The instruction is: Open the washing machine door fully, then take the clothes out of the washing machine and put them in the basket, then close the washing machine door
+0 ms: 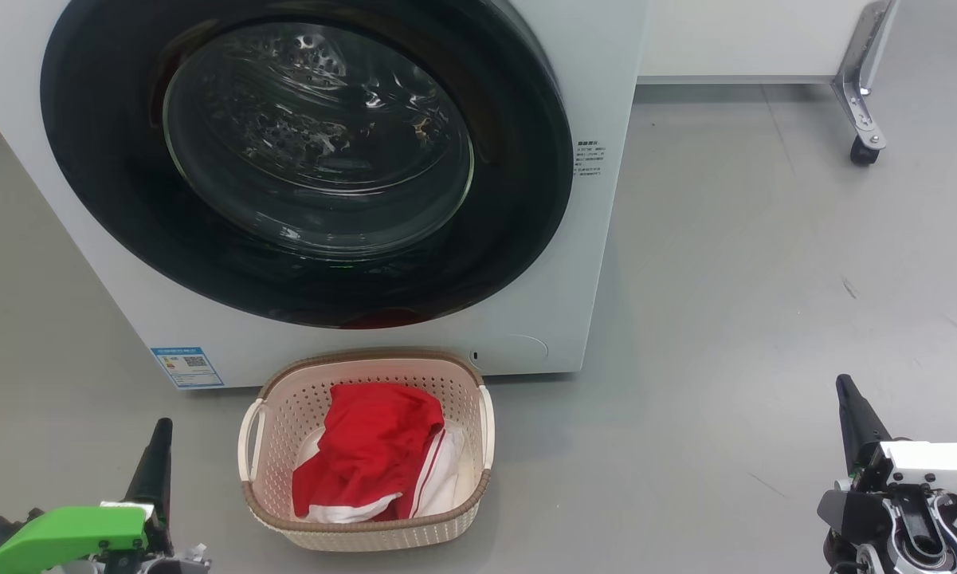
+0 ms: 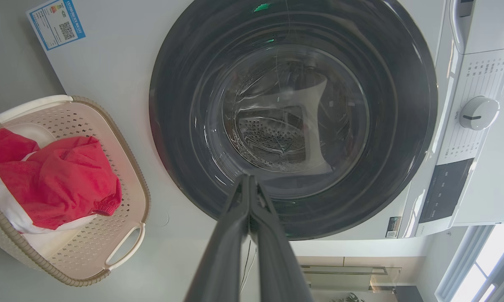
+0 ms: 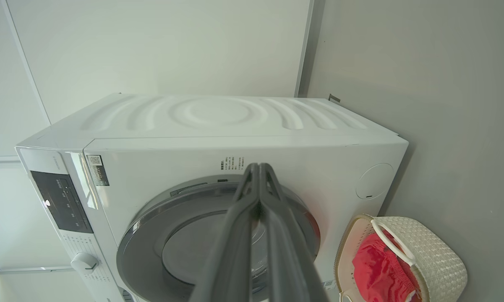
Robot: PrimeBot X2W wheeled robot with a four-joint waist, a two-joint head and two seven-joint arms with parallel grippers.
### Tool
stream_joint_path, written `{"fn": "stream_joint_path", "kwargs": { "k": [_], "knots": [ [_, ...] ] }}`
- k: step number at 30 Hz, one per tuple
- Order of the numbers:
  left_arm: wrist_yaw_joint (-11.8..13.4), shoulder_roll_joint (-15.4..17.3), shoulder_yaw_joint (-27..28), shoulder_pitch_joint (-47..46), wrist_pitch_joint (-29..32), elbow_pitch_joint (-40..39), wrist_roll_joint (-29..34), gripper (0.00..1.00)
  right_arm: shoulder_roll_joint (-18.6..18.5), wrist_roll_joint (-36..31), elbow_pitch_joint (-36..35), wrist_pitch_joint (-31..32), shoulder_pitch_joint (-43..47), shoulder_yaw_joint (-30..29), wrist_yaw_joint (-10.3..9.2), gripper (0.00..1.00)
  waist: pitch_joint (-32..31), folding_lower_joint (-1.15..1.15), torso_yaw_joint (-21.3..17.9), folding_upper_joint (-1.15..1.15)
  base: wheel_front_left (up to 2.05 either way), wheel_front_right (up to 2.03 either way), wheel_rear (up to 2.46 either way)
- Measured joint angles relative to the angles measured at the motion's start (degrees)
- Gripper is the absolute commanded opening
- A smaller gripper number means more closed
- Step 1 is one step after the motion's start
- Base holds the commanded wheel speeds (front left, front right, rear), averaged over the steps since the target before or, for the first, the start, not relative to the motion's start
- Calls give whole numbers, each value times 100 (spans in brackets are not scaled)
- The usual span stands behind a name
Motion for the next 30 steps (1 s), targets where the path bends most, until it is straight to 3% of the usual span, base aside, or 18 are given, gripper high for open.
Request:
{"fn": "stream_joint_path", "kwargs": {
  "k": [30],
  "knots": [
    [-1,-7,15,-10,23,4,0,0,2,0,-7,1,-1,-11,0,0,1,0,1,0,0,0,0]
  ]
}}
